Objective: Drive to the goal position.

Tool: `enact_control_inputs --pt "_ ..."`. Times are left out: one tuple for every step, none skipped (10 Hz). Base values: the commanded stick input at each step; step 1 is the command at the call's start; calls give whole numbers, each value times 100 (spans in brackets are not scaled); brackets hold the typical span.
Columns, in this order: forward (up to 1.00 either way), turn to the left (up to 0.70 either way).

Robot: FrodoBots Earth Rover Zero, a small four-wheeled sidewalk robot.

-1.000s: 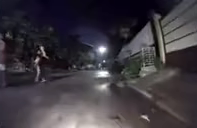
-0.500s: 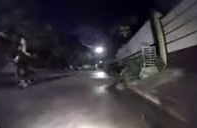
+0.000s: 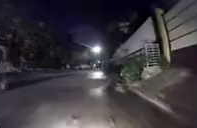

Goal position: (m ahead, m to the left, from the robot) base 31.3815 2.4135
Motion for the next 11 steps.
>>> enact_control_inputs --pt "70 0" --pt "70 0" --pt "70 0" --pt "70 0" --pt "70 0" --pt "70 0" --pt "70 0" --pt "70 0" --pt "70 0" --pt "70 0" --pt "70 0"
